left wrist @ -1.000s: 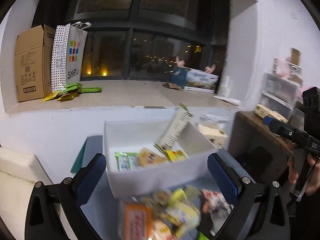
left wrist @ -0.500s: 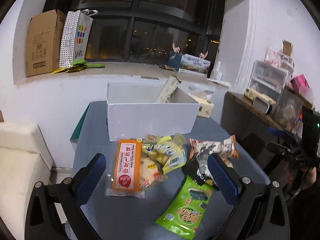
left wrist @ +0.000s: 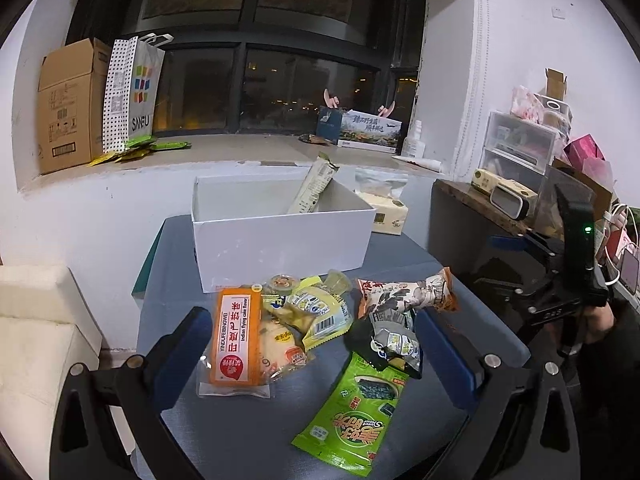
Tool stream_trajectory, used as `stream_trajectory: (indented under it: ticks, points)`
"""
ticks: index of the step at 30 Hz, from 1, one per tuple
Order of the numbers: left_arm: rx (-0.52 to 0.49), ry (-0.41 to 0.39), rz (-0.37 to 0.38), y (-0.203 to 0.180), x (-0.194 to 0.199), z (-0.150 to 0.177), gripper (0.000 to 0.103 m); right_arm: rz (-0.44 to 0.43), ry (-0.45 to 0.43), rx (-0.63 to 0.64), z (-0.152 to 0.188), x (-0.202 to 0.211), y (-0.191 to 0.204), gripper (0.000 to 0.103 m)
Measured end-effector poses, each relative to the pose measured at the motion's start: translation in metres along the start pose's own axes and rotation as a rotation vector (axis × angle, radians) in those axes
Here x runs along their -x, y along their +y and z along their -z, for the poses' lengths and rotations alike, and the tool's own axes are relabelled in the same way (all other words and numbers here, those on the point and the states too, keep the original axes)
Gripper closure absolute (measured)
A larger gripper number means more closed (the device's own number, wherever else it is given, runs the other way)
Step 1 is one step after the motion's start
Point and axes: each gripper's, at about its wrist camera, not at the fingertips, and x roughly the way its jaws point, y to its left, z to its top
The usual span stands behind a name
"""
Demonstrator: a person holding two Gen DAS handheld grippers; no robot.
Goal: Organize snacks
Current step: 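Grasp the patterned bag with the right tool while the left tool grasps the orange cake packet, then carry both packets into the white box and open both tools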
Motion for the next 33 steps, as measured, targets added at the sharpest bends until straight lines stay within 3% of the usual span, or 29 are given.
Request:
stream_trajectory:
  ticks: [8,20,25,26,27,29,33]
  points:
    - [-0.012,-0.003,0.006,-0.003,0.004,0.000,0.000,-0.026,0.076,0.090,-0.005,-0.029,0.001,0.000]
    - [-0.028,0.025,0.000,-0.007,-0.005,0.009,0.000,-0.073,0.360,0.331,-0.010,-0.128,-0.004,0.000]
    - [-0.020,0.038,0.000,-0.005,-0.009,0.013,0.000,-0.077,0.459,0.342,-0.003,-0.162,-0.010,0.000]
    - [-0.019,0.039,-0.002,-0.005,-0.009,0.013,0.000,-0.090,0.468,0.325,-0.003,-0.166,-0.013,0.008]
    - [-0.016,0.040,-0.001,-0.004,-0.009,0.013,0.000,-0.110,0.483,0.302,-0.002,-0.170,-0.015,0.031]
    - [-0.015,0.038,-0.002,-0.004,-0.009,0.013,0.000,-0.122,0.523,0.282,0.003,-0.181,-0.018,0.058]
    - [-0.015,0.034,-0.003,-0.004,-0.008,0.013,0.000,-0.155,0.514,0.222,0.007,-0.182,-0.024,0.061]
